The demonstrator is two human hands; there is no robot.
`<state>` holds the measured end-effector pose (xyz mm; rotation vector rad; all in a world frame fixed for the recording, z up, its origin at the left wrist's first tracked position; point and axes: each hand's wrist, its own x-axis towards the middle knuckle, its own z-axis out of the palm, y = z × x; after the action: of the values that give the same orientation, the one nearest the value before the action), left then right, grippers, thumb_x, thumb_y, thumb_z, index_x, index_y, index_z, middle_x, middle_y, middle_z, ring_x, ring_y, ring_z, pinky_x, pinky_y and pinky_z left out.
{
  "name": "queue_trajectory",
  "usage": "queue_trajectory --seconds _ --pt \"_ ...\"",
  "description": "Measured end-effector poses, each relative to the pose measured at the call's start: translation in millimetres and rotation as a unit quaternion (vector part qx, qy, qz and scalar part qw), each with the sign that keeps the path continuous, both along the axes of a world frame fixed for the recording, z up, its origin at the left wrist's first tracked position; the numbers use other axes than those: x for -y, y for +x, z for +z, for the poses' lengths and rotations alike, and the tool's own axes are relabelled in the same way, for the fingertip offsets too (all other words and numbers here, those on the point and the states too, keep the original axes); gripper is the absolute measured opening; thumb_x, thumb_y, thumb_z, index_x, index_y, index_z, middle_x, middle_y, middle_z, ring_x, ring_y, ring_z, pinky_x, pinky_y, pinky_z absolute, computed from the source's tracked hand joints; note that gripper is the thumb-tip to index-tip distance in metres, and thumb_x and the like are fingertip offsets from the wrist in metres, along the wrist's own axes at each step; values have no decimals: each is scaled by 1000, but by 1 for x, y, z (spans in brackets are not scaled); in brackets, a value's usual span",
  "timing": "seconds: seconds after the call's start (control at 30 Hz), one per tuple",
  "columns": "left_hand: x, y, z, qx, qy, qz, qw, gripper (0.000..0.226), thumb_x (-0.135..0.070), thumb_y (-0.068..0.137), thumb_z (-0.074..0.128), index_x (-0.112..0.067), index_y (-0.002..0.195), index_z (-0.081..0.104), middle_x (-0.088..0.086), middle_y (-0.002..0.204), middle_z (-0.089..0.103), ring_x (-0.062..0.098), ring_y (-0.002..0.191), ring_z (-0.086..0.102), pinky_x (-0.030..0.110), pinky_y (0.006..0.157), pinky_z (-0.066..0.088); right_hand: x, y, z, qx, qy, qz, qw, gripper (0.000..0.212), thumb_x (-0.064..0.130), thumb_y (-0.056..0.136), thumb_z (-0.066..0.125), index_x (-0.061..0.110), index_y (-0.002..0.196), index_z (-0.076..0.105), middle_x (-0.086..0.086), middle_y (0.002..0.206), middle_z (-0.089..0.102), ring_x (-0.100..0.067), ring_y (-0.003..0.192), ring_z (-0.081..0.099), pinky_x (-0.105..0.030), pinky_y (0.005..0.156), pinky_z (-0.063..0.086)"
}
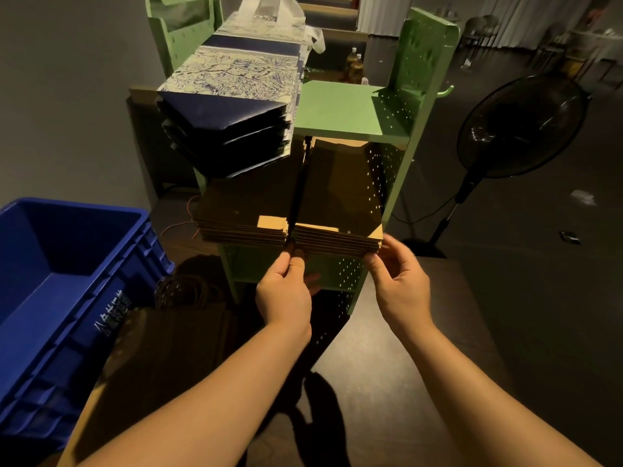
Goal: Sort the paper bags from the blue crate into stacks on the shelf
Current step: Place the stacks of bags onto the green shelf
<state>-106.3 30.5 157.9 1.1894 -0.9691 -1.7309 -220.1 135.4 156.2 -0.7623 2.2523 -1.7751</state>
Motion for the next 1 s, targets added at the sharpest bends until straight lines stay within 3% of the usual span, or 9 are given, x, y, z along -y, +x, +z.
queue_trajectory --seconds 0.07,0.13,0.2,0.27,0.33,0.47,0.63,0.77,1.0 --pt "-3 0 0 8 -49 -6 999 40 -31 101 63 -25 140 61 -21 117 64 -1 95 64 28 81 59 -1 -1 6 -31 -24 -7 999 55 29 95 70 35 147 49 7 128 59 0 113 62 -19 95 55" --pt "-4 1 1 27 -83 -20 996 45 -37 100 63 -26 143 58 -27 114 67 -3 90 63 26 83 58 2 -2 12 -78 -28 1 997 52 27 96 70 41 142 50 8 128 57 -1 115 61 -15 95 53" --pt "-5 2 0 45 -90 -37 994 47 -41 99 62 -27 144 58 -32 82 72 6 84 70 35 85 62 5 -2 14 -111 -17 5 994 41 25 96 69 36 134 59 7 127 59 -3 118 59 -20 97 55" --pt "-6 2 -2 59 -90 -45 993 47 -45 98 63 -29 142 59 -30 70 70 12 78 71 42 86 63 5 -3 14 -117 -18 -7 993 33 25 96 68 32 127 65 6 125 63 -2 116 59 -21 96 56" --pt "-6 3 0 59 -102 -41 992 44 -45 99 61 -35 141 59 -26 71 71 10 70 69 39 82 63 3 -3 15 -116 -27 -5 993 30 23 96 68 32 124 65 9 120 64 -3 114 60 -18 94 55" --pt "-7 1 14 45 -157 -52 985 44 -48 98 56 -49 142 52 -14 90 75 8 54 62 18 63 58 2 -4 14 -103 -42 2 994 30 24 97 67 34 125 65 20 117 63 0 114 61 -17 93 55" --pt "-8 -2 18 35 -126 -27 991 43 -46 99 57 -39 141 59 -11 91 76 7 54 62 10 58 52 3 -5 14 -58 -37 -10 998 42 26 100 64 29 141 57 20 123 63 8 112 60 -16 95 53" --pt "-6 -5 18 39 -110 -44 992 48 -46 99 58 -33 145 55 -16 87 77 6 55 63 16 62 55 5 -4 15 -57 -22 -22 998 44 27 101 62 20 144 58 12 127 64 5 110 58 -19 95 51" --pt "-9 -5 21 37 -99 -23 994 44 -45 99 58 -32 141 60 -14 83 77 4 59 67 19 62 57 4 -2 14 -43 -37 -30 998 40 29 102 61 20 141 61 10 129 67 -8 123 60 -31 100 55"
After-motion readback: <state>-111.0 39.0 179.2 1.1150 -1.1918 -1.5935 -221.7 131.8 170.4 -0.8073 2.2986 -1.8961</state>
